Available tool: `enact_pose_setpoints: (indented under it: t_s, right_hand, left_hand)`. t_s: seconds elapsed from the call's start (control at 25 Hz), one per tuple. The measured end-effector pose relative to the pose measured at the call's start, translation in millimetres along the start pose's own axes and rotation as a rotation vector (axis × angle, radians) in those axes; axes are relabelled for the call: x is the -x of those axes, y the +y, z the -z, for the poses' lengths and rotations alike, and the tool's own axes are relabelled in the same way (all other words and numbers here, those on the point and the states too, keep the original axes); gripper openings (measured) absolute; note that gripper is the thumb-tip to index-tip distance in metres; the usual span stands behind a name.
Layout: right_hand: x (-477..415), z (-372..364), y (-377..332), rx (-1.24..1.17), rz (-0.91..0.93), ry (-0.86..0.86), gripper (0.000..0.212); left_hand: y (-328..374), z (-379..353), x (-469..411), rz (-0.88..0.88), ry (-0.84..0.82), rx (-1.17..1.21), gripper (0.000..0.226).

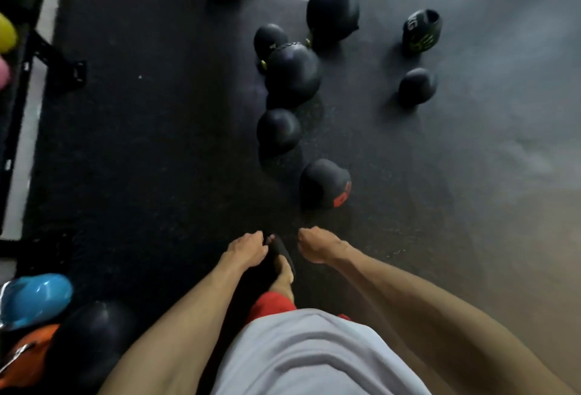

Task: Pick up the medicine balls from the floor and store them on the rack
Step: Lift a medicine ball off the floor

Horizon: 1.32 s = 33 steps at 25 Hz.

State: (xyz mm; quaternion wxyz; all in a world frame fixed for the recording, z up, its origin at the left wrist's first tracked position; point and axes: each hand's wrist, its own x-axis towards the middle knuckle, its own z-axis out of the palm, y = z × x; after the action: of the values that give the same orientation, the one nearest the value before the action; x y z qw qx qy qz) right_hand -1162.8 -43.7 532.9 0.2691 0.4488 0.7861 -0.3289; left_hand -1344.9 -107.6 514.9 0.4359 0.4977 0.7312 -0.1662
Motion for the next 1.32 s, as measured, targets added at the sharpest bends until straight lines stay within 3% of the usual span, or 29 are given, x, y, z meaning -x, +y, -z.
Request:
enact_pose_setpoints:
  t_s: [0.4, 0.56, 0.92, 1.08, 1.32]
  right_hand:
    - [-79, 114, 96, -0.033, -0.103, -0.011, 0.029]
    - [-120, 146, 134, 0.035, -0.064, -0.062, 0.029]
    - [-231, 211, 237, 0.372, 0.212, -0.336, 0.029]
    - [-288, 210, 282, 0.465, 0.249, -0.430, 0.029]
    - [-398, 154, 333, 0.437, 0.232, -0.428, 0.033]
  left_hand:
    - [109, 90, -96, -0.100, -0.036, 0.051, 0.035]
    - [135, 104, -130, -0.044, -0.030, 0.129, 0.036]
    - [224, 97, -204, 0.317, -0.004, 0.580, 0.034]
    - [252, 78, -259, 0.395, 0.004, 0.768, 0.034]
    - [262, 10, -382, 0.450, 0.081, 0.932, 0.035]
